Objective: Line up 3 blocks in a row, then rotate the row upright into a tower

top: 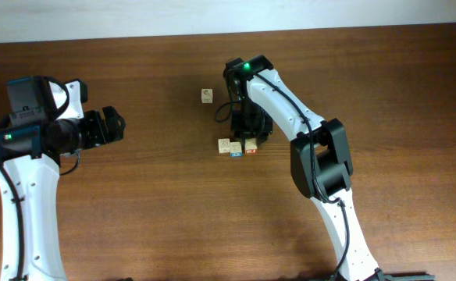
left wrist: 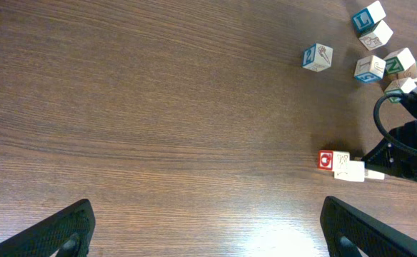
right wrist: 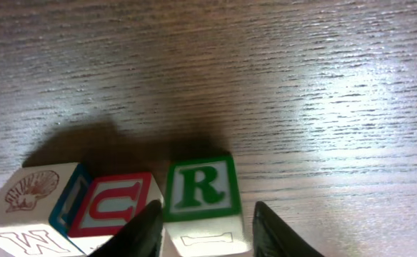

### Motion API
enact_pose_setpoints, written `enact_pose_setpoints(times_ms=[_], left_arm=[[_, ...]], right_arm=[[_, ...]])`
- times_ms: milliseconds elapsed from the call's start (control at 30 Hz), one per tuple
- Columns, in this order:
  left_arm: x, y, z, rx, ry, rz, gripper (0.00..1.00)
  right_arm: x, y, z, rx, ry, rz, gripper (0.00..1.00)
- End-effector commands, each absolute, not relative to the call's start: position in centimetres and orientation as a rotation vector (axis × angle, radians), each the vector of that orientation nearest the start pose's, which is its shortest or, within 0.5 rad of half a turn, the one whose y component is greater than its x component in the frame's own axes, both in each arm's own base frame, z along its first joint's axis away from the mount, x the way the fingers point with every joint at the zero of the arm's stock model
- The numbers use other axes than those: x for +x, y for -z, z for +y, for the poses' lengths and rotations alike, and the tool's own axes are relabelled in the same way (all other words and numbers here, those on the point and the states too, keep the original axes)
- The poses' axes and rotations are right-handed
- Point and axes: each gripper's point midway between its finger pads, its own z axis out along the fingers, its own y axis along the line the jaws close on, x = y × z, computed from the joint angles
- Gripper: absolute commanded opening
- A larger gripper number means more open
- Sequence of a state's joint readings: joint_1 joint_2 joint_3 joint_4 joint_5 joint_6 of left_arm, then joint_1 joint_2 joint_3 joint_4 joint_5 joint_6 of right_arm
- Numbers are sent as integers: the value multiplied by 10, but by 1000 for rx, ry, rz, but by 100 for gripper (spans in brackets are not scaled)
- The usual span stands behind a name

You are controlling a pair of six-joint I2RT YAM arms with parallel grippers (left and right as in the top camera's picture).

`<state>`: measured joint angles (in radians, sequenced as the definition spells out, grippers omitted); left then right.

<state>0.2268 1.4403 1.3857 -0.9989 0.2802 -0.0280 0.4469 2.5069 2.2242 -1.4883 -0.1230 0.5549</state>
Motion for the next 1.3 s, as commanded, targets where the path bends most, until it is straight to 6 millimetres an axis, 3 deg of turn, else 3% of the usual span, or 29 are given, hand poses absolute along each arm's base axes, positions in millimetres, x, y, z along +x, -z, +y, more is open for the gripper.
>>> enact_pose_setpoints(times_ms=[0, 100, 233, 333, 400, 467, 567, 667, 767, 967, 1133, 1267], left_arm=[[356, -220, 33, -248, 311, 2562, 99], [356, -219, 33, -249, 312, 2565, 99], [355, -220, 24, -223, 341, 2569, 100], [357, -220, 6, -157, 359, 2576, 86], [357, -219, -7, -111, 374, 2583, 68], [358, -215, -24, -51, 393, 2599, 47], [360, -206, -47, -7, 428, 2632, 25], [362, -187, -74, 14, 473, 2695, 14], [366, -163, -100, 96, 495, 2754, 10], [391, -131, -143, 174, 642, 2738, 0], [410, -111, -150, 161, 645, 2719, 0], [412, -96, -150, 155, 640, 2748, 0]], right_arm=[[381, -19, 209, 177, -50, 3392, 48], [384, -32, 212, 152, -70, 3382, 51], [397, -70, 210, 127, -127, 3320, 52], [413, -119, 196, 99, -206, 3221, 52], [421, -150, 203, -24, -387, 3138, 59], [426, -182, 202, -41, -528, 3060, 58], [428, -199, 190, -7, -563, 3020, 51], [431, -197, 182, 9, -515, 3017, 44], [432, -180, 163, 59, -270, 3045, 41], [436, -149, 164, -9, -252, 3083, 20], [442, -123, 179, -56, -354, 3086, 11], [436, -98, 193, -90, -411, 3116, 5]])
